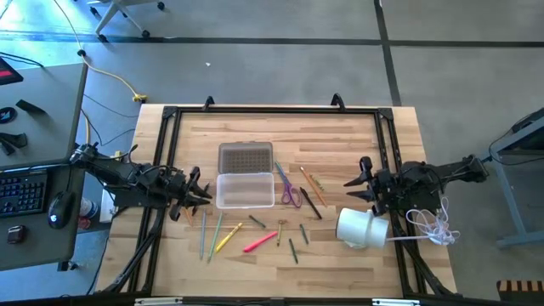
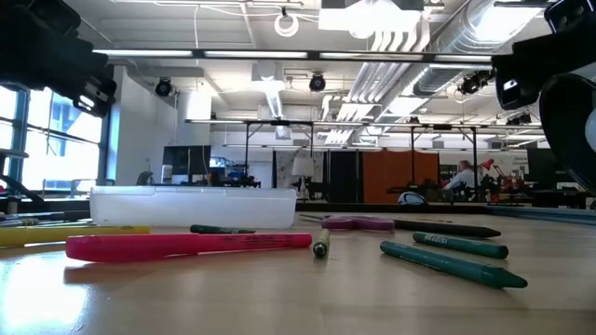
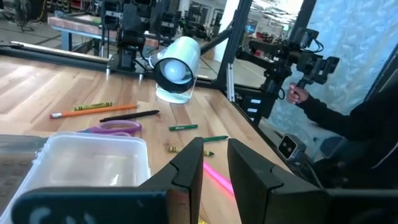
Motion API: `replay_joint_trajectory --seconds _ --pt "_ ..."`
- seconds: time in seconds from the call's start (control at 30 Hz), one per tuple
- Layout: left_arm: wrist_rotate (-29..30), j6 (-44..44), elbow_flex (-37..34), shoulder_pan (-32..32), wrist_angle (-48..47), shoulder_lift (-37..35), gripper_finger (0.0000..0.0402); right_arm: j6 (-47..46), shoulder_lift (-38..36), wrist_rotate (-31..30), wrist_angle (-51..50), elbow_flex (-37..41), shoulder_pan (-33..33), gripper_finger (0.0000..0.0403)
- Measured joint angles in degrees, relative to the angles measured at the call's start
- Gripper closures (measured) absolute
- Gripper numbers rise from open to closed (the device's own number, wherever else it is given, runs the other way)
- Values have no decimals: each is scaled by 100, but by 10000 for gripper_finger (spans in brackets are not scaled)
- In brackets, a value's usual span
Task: Pick & place school supplies into a supply box
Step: Put the green crayon into the gray supply box
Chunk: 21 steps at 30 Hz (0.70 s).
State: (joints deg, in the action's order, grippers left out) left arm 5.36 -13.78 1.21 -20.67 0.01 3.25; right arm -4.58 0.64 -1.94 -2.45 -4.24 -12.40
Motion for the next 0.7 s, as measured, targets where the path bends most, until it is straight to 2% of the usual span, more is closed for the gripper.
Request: replay_joint_trajectory --seconds 0.2,0.7 --pt "226 -9 0 0 32 0 291 333 -1 297 127 -165 0 295" --pt "379 -457 0 1 52 2 291 643 2 155 895 -167 0 295"
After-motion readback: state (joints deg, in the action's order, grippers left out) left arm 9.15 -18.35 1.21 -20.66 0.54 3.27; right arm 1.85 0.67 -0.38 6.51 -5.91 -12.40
